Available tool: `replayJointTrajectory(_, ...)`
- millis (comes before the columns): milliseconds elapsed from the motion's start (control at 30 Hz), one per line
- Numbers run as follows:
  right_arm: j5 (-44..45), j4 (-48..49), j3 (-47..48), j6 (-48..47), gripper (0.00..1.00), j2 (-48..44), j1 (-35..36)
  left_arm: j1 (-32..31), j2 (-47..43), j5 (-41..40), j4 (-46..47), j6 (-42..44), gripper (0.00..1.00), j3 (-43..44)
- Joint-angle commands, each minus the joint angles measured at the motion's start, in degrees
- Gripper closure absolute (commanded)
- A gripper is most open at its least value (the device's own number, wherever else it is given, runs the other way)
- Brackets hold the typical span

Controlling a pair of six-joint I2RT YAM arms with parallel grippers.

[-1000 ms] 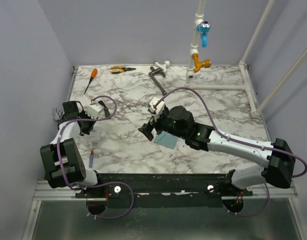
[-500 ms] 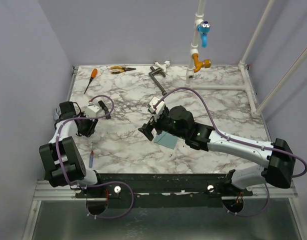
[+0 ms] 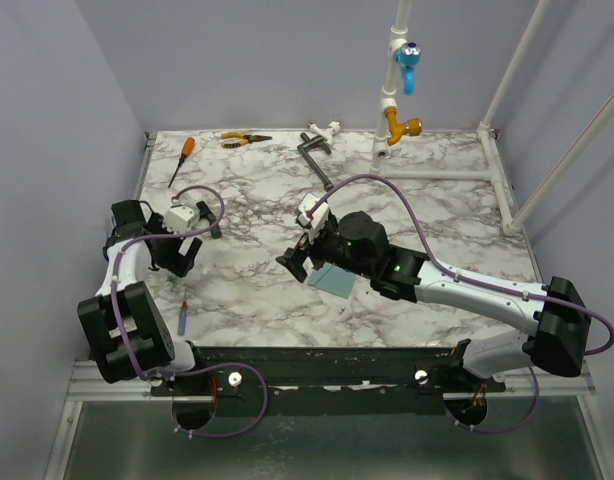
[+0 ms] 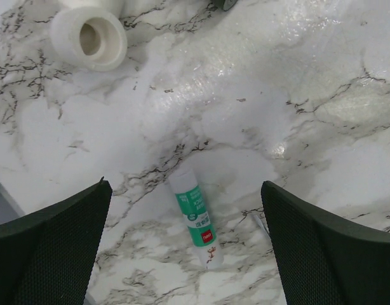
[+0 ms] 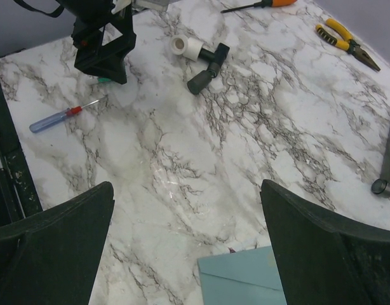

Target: Place the letter into the envelope and seal it

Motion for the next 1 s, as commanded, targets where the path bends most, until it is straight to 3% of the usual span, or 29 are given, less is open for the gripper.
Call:
replayJointTrajectory(0, -1.6, -0.4, 1.0, -0.2, 0.0, 0.0, 0.2, 0.7, -2.4, 1.5, -0.9, 0.3, 0.01, 1.4)
replayJointTrajectory(267, -1.8, -0.6, 0.9, -0.2, 0.0, -0.6, 0.2, 0.7, -6.3, 4.6, -2.2, -0.5, 0.01, 1.0)
replayJointTrajectory(567, 2.5, -4.0, 3.2, 1.6, 0.0, 2.0, -1.6, -0.3, -12.2, 2.0, -3.7, -3.5, 0.01, 0.8)
replayJointTrajectory(733, -1.0, -1.1, -0.7, 9.3, 0.0, 0.3, -13.7, -4.8, -20.9, 11.2, -1.7, -16.8, 0.01, 3.6)
replayJointTrajectory(967, -5.9, 8.3, -13.9, 22.1, 0.0, -3.0, -40.9, -18.8, -27.1, 2.4, 17.3, -36.3, 0.01, -2.4)
